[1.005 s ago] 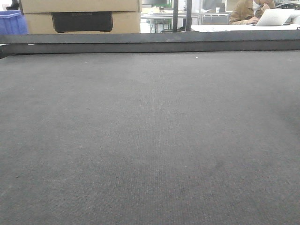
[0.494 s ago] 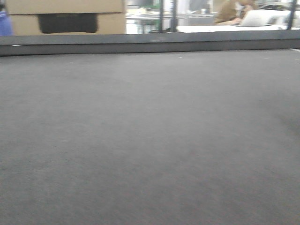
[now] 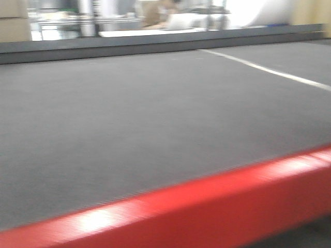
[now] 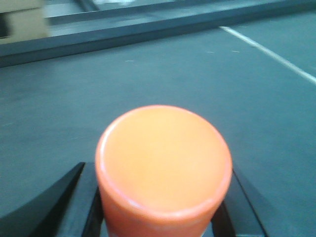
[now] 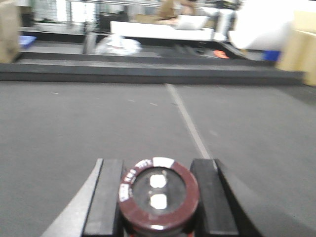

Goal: Place cylindrical capacitor in blue bin on shelf
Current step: 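Carry both held capacitors while driving to the shelf of blue bins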

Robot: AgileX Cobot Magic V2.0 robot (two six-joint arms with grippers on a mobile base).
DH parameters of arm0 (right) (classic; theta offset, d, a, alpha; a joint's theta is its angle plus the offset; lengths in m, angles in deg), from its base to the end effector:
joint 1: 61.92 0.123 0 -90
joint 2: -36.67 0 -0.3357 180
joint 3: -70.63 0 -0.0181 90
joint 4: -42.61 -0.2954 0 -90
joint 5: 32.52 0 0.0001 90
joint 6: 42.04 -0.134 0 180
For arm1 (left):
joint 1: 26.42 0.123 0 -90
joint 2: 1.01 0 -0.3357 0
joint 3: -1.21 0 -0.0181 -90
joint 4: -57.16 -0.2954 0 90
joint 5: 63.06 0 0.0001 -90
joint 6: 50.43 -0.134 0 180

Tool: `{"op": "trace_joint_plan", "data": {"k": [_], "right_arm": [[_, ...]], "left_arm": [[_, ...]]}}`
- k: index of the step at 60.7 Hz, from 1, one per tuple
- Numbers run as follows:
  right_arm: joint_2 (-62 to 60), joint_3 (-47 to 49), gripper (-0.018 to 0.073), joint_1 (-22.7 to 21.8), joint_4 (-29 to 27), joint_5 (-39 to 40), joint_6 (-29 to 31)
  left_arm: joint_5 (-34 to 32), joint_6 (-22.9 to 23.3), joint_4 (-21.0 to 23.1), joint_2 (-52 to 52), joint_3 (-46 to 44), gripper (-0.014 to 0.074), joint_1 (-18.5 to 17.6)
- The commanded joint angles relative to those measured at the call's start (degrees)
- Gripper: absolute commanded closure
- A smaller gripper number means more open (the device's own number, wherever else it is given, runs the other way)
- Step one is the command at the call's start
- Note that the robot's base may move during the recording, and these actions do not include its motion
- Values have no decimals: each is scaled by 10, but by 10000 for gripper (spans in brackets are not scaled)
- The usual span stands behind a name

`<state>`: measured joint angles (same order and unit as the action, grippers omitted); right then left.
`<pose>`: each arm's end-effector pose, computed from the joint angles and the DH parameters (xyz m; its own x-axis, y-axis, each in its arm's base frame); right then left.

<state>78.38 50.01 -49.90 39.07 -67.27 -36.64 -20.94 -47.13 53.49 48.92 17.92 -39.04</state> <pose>0.1315 0.0328 0.4831 -0.1090 -0.0676 -0.9917 -0.2473 0.9682 -0.0388 0.1717 -0.0325 0.4706 -0.3147 0.0602 -0.9473 0.1754 0.9845 0.0042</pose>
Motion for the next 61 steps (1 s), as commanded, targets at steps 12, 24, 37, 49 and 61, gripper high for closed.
{"op": "trace_joint_plan", "data": {"k": [12, 24, 37, 49, 61], "right_arm": [[-3, -1, 702, 0, 6, 13, 2], [-3, -1, 702, 0, 6, 14, 2], [-3, -1, 702, 0, 6, 14, 2], [-3, -1, 702, 0, 6, 14, 2], [-3, -1, 702, 0, 6, 14, 2]], "left_arm": [[-11, 2, 3, -4, 0, 708, -4], [-11, 2, 3, -4, 0, 708, -4], [-11, 2, 3, -4, 0, 708, -4], [-11, 2, 3, -4, 0, 708, -4], [-11, 2, 3, -4, 0, 708, -4]]}}
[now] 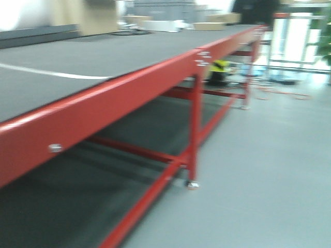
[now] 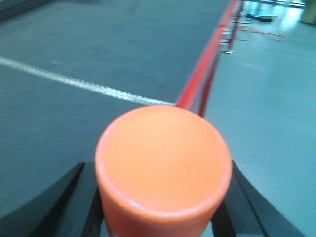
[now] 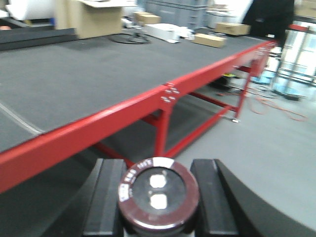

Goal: Place cylindrical capacitor in blue bin on shelf
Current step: 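Carry both held capacitors while driving to the shelf of blue bins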

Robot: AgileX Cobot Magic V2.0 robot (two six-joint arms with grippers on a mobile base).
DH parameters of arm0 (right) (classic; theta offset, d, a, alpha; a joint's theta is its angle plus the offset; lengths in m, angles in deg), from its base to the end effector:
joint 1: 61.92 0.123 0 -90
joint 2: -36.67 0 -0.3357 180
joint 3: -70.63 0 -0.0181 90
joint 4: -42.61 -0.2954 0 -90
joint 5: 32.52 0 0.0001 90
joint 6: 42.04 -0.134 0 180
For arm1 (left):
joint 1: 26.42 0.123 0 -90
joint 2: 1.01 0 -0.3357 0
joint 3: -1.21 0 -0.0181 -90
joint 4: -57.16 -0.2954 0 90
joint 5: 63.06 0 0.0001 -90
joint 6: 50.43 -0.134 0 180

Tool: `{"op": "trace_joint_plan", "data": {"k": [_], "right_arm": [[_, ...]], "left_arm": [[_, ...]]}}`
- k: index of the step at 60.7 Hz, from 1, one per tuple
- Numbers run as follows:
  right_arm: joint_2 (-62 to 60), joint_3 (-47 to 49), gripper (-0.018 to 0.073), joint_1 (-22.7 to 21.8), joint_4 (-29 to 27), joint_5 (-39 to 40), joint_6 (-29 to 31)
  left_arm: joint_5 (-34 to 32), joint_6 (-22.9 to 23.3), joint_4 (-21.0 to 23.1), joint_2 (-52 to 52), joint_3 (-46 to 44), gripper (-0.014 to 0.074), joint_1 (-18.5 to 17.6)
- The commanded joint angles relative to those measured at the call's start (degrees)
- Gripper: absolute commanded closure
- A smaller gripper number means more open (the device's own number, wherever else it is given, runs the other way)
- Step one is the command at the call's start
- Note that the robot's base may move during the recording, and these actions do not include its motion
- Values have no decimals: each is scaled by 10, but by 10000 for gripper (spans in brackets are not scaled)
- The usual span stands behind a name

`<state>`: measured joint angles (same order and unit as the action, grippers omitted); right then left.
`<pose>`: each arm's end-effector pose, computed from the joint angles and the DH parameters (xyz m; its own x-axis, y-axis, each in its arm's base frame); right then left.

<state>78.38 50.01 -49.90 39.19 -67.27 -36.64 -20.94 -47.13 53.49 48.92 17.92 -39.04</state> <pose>0.1316 0.0327 0.4831 -0.1087 -0.0693 -0.9917 -0.2463 0.9683 -0.0407 0.1717 -0.0325 0.4706 -0.3147 0.0602 -0.9473 0.1754 0.9845 0.0042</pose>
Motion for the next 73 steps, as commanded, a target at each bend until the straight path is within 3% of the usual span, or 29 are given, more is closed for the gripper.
{"op": "trace_joint_plan", "data": {"k": [1, 73], "right_arm": [[-3, -1, 702, 0, 5, 14, 2], [-3, -1, 702, 0, 5, 14, 2]], "left_arm": [[-11, 2, 3, -4, 0, 708, -4], [-11, 2, 3, -4, 0, 708, -4]]}}
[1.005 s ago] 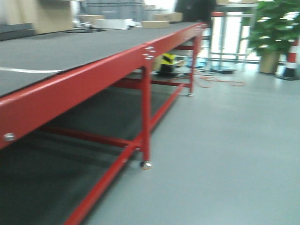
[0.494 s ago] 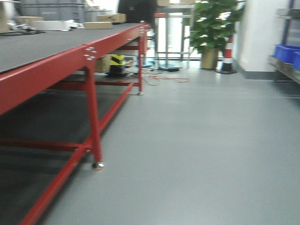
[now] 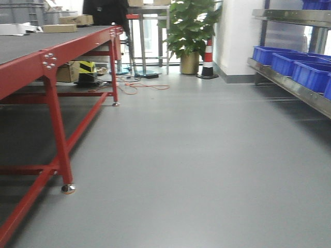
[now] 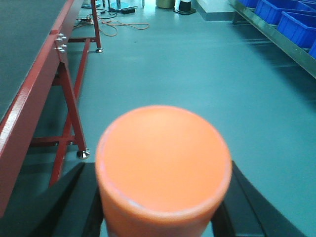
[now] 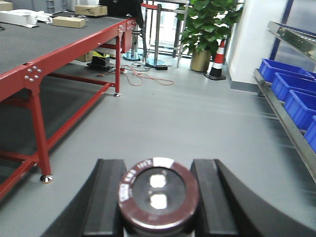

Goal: Place cylindrical capacitor in blue bin on shelf
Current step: 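Carry both held capacitors while driving to the shelf of blue bins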

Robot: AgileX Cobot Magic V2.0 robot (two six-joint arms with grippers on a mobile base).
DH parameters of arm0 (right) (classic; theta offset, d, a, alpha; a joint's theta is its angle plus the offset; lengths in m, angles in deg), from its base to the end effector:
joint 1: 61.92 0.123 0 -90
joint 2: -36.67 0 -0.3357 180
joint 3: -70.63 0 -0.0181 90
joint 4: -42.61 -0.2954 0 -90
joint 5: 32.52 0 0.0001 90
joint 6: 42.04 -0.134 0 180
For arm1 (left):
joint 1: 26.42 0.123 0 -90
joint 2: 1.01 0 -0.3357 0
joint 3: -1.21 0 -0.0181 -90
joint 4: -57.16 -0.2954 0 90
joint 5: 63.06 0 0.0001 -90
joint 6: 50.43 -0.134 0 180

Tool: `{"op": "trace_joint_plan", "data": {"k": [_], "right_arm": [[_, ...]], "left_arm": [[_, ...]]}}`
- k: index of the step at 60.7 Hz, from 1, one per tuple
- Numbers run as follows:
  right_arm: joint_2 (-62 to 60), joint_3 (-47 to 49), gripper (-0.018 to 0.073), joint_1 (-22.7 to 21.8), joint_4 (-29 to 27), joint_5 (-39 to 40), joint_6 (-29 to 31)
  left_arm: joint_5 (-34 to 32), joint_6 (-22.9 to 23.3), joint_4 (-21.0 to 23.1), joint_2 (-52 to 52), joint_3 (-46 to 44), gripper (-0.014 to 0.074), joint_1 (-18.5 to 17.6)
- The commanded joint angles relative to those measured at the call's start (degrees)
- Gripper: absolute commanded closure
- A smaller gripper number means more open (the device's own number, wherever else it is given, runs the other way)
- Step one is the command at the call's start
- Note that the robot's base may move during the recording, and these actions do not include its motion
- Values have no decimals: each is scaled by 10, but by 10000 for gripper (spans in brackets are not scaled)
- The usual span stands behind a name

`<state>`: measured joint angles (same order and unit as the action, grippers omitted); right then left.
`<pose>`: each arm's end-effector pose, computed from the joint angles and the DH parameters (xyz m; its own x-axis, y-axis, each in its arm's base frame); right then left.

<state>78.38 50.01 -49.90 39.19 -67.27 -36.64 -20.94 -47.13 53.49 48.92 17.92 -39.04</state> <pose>0.1316 0.0327 0.4831 -0.1087 -0.0693 -0.9917 -0.2463 0.9683 -0.0407 0.1717 -0.0325 0.4706 -0.3147 0.0602 -0.9473 0.1754 0.9845 0.0042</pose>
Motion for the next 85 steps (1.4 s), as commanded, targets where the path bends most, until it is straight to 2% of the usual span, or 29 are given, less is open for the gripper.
{"op": "trace_joint_plan", "data": {"k": [1, 85], "right_arm": [[-3, -1, 702, 0, 5, 14, 2], [-3, -1, 702, 0, 5, 14, 2]], "left_arm": [[-11, 2, 3, -4, 0, 708, -4], [-11, 2, 3, -4, 0, 708, -4]]}}
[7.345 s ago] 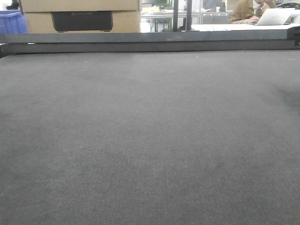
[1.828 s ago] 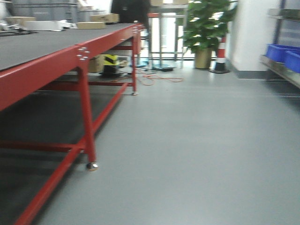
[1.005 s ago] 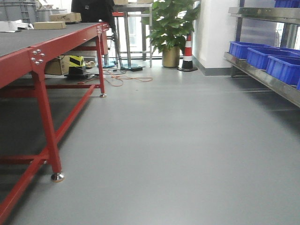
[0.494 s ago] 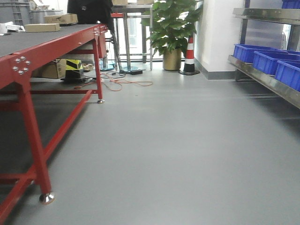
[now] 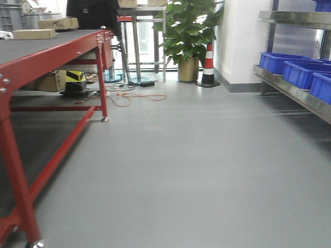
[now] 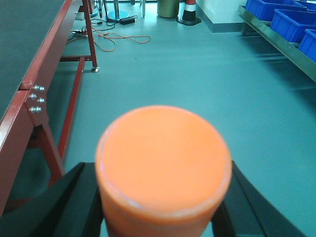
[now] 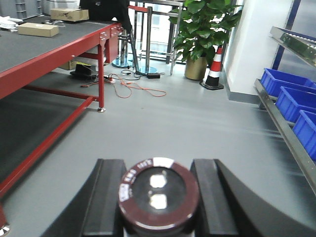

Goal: Place cylindrical capacitor in blue bin on shelf
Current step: 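Carry both held capacitors while driving to the shelf of blue bins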

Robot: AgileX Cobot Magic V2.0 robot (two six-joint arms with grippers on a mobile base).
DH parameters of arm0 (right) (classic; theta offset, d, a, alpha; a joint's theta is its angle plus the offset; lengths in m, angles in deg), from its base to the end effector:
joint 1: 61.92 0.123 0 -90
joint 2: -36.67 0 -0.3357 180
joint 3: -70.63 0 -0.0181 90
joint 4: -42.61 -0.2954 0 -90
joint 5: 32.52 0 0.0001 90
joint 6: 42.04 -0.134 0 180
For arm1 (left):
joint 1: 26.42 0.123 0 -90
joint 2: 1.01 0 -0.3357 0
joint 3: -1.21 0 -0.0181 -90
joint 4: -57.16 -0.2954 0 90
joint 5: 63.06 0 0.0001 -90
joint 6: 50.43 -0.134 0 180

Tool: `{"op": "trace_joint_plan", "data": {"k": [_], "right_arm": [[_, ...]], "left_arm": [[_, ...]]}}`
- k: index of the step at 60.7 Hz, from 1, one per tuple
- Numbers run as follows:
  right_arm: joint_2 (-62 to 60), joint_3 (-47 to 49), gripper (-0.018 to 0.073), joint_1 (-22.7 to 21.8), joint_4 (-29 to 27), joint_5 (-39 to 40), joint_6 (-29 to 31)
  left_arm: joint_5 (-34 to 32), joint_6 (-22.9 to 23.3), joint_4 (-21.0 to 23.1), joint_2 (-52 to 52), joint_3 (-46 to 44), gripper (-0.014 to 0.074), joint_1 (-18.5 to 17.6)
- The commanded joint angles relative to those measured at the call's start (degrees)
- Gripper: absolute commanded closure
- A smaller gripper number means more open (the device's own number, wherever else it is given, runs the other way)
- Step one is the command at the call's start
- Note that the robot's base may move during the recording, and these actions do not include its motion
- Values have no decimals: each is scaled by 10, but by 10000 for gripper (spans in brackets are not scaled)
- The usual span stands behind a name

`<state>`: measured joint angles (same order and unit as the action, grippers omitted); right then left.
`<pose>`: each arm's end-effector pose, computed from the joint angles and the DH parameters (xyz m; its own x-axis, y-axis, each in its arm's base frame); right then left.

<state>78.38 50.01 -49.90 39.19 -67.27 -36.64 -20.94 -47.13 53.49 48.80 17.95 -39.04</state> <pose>0.1316 0.0327 0.4831 -0.1087 -0.0693 -0.9917 -0.2463 0.9683 -0.0407 0.1711 -0.0324 0.4708 -0.3132 0.0598 -0.9478 0.1754 0.9845 0.0042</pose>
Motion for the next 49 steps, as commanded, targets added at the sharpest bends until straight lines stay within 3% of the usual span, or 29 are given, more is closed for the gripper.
{"op": "trace_joint_plan", "data": {"k": [1, 49], "right_arm": [[-3, -1, 702, 0, 5, 14, 2], [-3, -1, 702, 0, 5, 14, 2]], "left_arm": [[-11, 2, 3, -3, -1, 708, -4], [-11, 2, 3, -3, -1, 708, -4]]}}
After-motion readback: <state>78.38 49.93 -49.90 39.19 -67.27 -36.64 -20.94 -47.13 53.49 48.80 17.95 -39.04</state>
